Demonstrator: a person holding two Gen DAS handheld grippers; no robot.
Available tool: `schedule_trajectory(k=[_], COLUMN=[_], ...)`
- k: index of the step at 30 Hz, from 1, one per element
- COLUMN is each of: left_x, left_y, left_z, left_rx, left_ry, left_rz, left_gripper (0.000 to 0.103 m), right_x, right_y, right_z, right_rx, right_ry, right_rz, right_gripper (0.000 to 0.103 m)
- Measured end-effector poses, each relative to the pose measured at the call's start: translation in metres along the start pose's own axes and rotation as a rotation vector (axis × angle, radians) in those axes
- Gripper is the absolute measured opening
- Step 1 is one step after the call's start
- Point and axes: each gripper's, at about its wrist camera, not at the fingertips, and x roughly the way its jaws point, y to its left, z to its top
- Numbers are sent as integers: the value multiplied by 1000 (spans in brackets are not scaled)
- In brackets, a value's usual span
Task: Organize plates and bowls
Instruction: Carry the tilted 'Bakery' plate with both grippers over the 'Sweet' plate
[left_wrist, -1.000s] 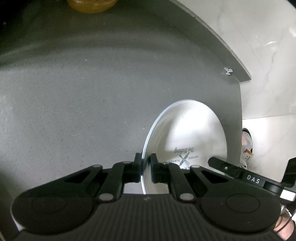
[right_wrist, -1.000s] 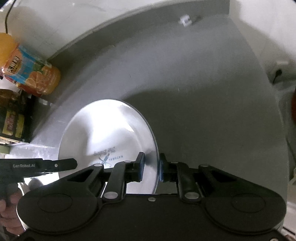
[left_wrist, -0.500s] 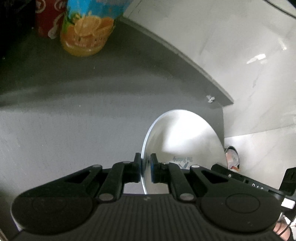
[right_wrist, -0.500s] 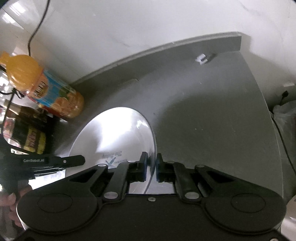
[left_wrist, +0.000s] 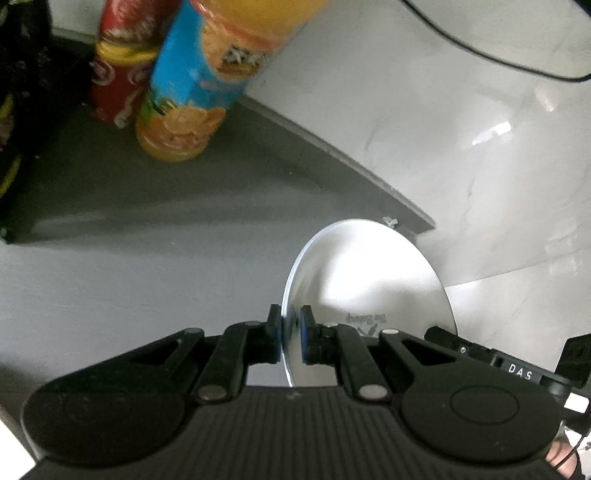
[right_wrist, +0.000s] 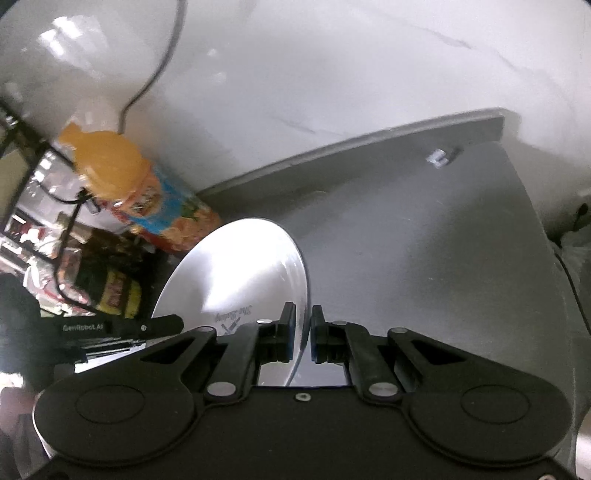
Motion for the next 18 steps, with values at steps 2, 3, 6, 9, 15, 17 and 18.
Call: schedule_trajectory(k=[2,3,6,9,15,17,18], left_x=[-13,-19,-37,-55,-93,-104,-107], left_y=[6,9,17,29,50,56,58], left_z=[-1,-2,-6,-11,-27,-33,-36], left_rx=[-3,0,6,-12,-1,-3,-5], left_ry=[-15,-19,-34,-50,-75,-80,-83], left_rz=[-6,-6,8,8,18,24,25], left_gripper=[8,8,8,8,8,8,8], right_x=[-1,-2,-3,-4,-7,-11,-11], right_y=[10,14,29,45,74,80,83], right_z=[-4,-7,-15,-24,-44,-52,-56], right_rx=[-2,-2,-13,-21,-30,-31,-33], right_ry=[-4,-7,-6,-4,-7,-4,-2], right_rz=[12,18,29,37,52,59,61], right_gripper=[8,8,8,8,8,8,8])
